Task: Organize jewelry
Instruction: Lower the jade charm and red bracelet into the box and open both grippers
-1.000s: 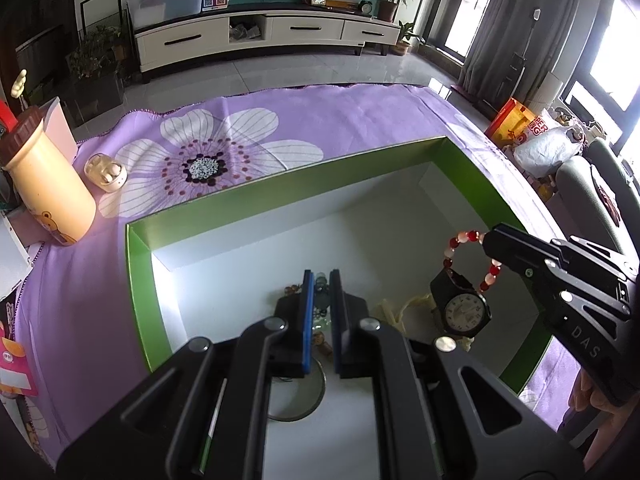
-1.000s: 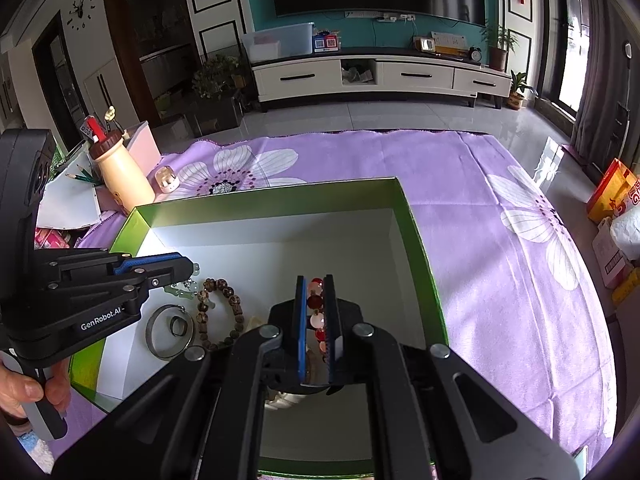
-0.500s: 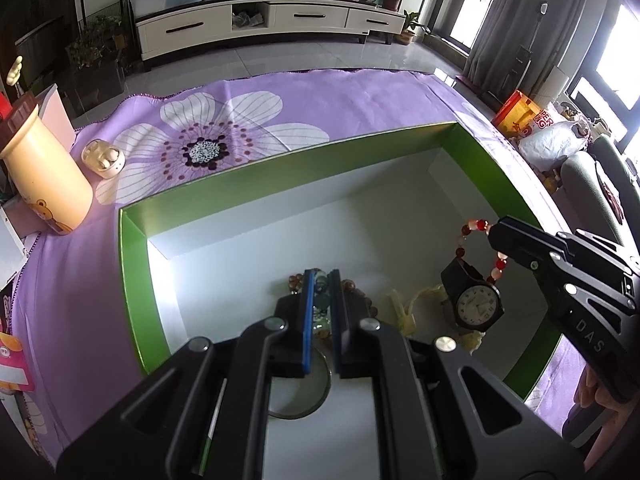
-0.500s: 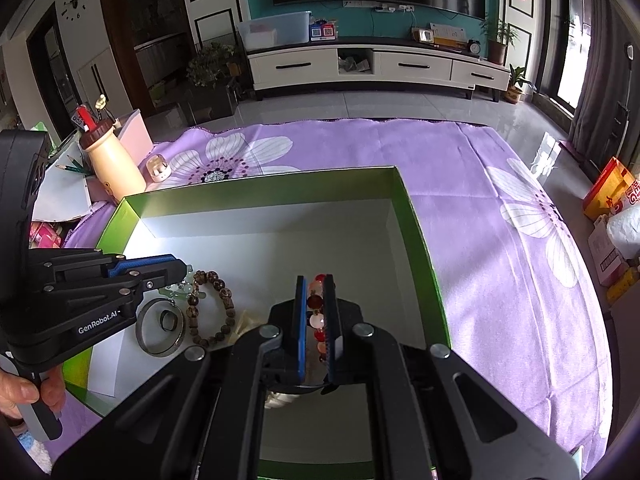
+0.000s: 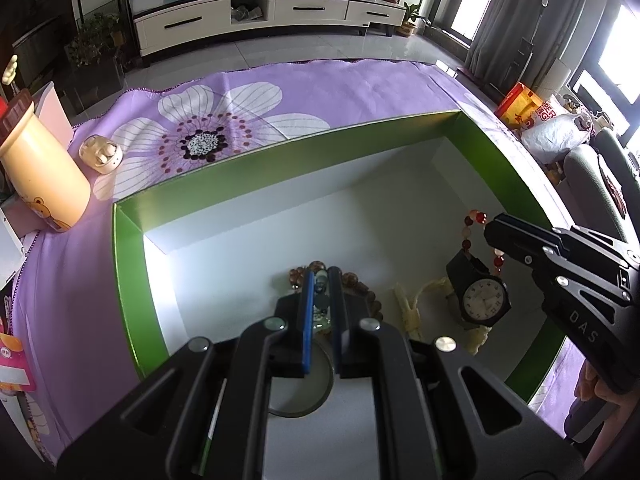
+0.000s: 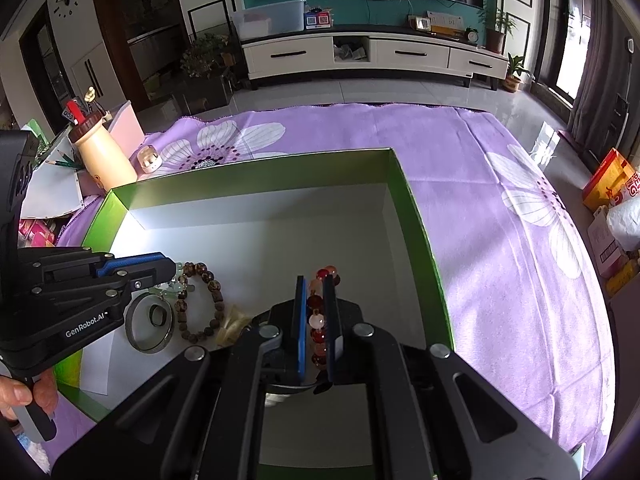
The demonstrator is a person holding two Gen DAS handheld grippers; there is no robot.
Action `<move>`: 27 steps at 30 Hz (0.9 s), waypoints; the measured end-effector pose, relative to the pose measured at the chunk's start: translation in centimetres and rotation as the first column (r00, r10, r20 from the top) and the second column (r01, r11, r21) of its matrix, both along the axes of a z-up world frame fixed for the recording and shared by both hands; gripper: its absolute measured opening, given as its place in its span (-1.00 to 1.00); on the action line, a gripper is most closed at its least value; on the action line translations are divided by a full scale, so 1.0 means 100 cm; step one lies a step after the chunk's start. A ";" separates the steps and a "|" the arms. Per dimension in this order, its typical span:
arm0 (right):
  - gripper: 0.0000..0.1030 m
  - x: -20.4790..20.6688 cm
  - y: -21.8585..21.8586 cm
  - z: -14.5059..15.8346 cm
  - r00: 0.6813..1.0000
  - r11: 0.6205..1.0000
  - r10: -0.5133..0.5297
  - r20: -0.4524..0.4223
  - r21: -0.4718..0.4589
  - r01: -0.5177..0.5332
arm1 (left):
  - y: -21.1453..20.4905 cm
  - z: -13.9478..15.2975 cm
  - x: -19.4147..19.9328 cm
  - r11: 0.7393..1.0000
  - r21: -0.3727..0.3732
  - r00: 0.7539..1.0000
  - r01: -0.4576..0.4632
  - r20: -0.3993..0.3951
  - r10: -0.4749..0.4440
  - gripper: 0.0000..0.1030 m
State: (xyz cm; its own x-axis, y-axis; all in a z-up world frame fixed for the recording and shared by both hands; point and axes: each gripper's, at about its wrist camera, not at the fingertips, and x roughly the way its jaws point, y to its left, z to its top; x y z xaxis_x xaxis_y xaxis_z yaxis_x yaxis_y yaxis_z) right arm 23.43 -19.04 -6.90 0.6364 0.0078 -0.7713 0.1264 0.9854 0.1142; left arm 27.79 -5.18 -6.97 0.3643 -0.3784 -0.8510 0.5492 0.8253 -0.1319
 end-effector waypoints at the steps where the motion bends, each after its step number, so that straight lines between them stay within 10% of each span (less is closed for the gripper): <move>1: -0.87 0.000 0.000 0.000 1.000 1.000 0.000 -0.002 0.001 0.000 | 0.000 0.000 0.000 1.000 0.004 1.000 0.001 0.001 -0.001 -0.87; 27: -0.87 0.003 -0.009 -0.009 0.999 1.000 -0.025 -0.046 0.011 0.025 | -0.004 -0.006 0.001 0.998 0.055 1.000 0.001 -0.024 0.001 -0.87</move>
